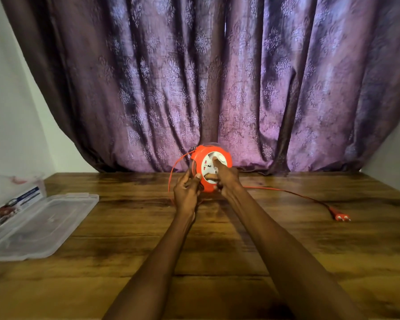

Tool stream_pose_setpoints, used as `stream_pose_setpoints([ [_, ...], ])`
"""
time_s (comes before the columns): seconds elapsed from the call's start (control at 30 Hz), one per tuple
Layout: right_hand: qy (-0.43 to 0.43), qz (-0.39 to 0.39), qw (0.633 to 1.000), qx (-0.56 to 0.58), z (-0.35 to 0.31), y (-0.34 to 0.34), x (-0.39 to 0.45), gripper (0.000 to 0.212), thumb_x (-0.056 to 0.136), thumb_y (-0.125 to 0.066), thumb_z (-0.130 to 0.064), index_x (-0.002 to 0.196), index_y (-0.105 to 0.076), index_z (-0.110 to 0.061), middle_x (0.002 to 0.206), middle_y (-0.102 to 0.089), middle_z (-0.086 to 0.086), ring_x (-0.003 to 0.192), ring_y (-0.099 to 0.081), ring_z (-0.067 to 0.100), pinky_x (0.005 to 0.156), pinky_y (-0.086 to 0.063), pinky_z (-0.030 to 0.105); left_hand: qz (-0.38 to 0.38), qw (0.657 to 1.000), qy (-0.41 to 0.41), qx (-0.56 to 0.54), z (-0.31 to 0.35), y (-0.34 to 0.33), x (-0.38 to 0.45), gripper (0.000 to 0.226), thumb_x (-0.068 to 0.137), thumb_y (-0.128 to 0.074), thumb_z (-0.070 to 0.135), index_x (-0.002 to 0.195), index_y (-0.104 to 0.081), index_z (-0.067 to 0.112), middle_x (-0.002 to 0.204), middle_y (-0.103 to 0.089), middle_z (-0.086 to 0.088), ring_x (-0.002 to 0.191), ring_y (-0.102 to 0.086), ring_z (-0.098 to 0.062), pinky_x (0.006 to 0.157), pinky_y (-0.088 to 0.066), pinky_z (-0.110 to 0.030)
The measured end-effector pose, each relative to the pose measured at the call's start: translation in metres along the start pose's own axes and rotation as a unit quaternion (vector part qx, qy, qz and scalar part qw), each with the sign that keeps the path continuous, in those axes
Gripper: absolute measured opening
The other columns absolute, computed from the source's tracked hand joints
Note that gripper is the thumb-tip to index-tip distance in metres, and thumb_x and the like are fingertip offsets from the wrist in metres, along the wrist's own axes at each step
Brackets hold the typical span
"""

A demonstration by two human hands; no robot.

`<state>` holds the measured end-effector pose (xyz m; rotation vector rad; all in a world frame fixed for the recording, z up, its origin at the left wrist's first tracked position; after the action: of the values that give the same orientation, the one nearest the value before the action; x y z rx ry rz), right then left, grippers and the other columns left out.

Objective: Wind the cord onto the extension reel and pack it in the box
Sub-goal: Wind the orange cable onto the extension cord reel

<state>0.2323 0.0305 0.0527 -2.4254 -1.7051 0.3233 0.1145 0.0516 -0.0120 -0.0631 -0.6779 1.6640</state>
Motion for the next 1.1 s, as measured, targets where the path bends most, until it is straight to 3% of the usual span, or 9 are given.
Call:
stream_pose_setpoints([
  [0.1,0.044,-0.026,0.994,-0.097,0.003,0.004,0.009,0.026,0.091,-0.064,-0.03,0.086,-0.063,-0.005,0.054,-0.07,0.008,0.03,-0.051,0.014,0.039,-0.042,0.019,0.019,1.0,-0.006,0.012,0.001,0.011,0.009,0.036,0.086,-0.073,0.027,0.12,-0.071,0.014,0.087,-0.065,-0.015,0.069,-0.053,-0.013,0.062,-0.049,-0.028],
  [0.17,0.135,0.004,0.944,-0.3,-0.001,0.013,0.016,0.038,0.08,-0.061,-0.046,0.09,-0.072,-0.011,0.068,-0.075,0.006,0.066,-0.071,0.025,0.066,-0.058,0.036,0.032,0.999,-0.007,0.023,0.004,0.019,0.015,0.018,0.093,-0.067,0.022,0.109,-0.073,0.016,0.073,-0.059,-0.004,0.059,-0.045,-0.007,0.054,-0.042,-0.025],
  [0.23,0.285,0.042,0.813,-0.506,-0.013,0.021,0.013,0.031,0.082,-0.06,-0.047,0.099,-0.071,-0.024,0.098,-0.074,0.004,0.091,-0.069,0.031,0.077,-0.055,0.039,0.046,0.998,-0.004,0.038,0.005,0.026,0.023,0.013,0.095,-0.063,0.019,0.103,-0.072,0.013,0.061,-0.054,0.003,0.052,-0.039,-0.006,0.049,-0.035,-0.025],
  [0.4,0.534,-0.147,0.49,-0.673,-0.032,0.021,-0.003,0.045,0.083,-0.053,-0.045,0.128,-0.058,-0.04,0.143,-0.047,0.004,0.115,-0.058,0.031,0.072,-0.051,0.039,0.043,0.997,0.035,0.051,0.012,0.034,0.031,0.015,0.097,-0.06,0.013,0.083,-0.065,0.016,0.045,-0.05,0.011,0.037,-0.036,0.0,0.037,-0.029,-0.016],
  [0.57,0.563,-0.183,0.304,-0.746,-0.04,0.015,-0.006,0.054,0.092,-0.058,-0.022,0.137,-0.045,-0.05,0.148,-0.043,0.011,0.109,-0.062,0.036,0.069,-0.056,0.043,-0.011,0.996,0.031,0.082,0.015,0.029,0.028,0.019,0.097,-0.061,0.013,0.078,-0.063,0.014,0.046,-0.051,0.01,0.039,-0.04,-0.001,0.042,-0.033,-0.017],
  [0.67,0.555,-0.168,0.257,-0.773,-0.04,0.017,-0.005,0.051,0.093,-0.055,-0.028,0.137,-0.044,-0.051,0.136,-0.053,0.012,0.088,-0.067,0.033,0.07,-0.051,0.04,-0.031,0.995,0.038,0.088,0.014,0.022,0.021,0.017,0.096,-0.063,0.017,0.079,-0.066,0.018,0.049,-0.054,0.009,0.041,-0.042,-0.002,0.042,-0.036,-0.018],
  [0.8,0.53,-0.105,0.316,-0.78,-0.041,0.017,-0.005,0.063,0.076,-0.072,-0.042,0.136,-0.051,-0.047,0.11,-0.069,0.009,0.07,-0.069,0.03,0.062,-0.048,0.034,-0.049,0.997,0.024,0.046,0.01,0.013,0.015,0.011,0.094,-0.066,0.019,0.086,-0.072,0.018,0.065,-0.059,-0.004,0.055,-0.048,-0.012,0.052,-0.041,-0.025],
  [1.0,0.343,0.042,0.71,-0.613,-0.031,0.013,-0.013,0.066,0.072,-0.067,-0.063,0.131,-0.046,-0.04,0.116,-0.068,0.013,0.108,-0.065,0.034,0.088,-0.046,0.039,-0.034,0.999,0.004,0.013,0.009,0.0,0.005,0.03,0.094,-0.066,0.016,0.124,-0.068,0.009,0.075,-0.055,-0.004,0.058,-0.049,-0.005,0.05,-0.047,-0.02],
  [1.1,0.201,0.063,0.848,-0.486,-0.018,0.011,-0.009,0.069,0.067,-0.073,-0.064,0.125,-0.053,-0.031,0.121,-0.067,0.01,0.115,-0.062,0.032,0.094,-0.047,0.039,-0.029,0.999,-0.009,0.026,0.01,0.004,0.004,0.038,0.088,-0.072,0.023,0.125,-0.07,0.016,0.096,-0.065,-0.01,0.072,-0.058,-0.013,0.061,-0.053,-0.027],
])
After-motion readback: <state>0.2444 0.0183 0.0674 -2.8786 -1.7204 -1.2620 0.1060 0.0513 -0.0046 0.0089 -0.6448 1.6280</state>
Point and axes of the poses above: each hand's wrist, its own x-axis towards the middle knuckle, its own y-axis out of the back of the hand, z = x × y, the point moved 3 cm from there along x, towards the middle knuckle
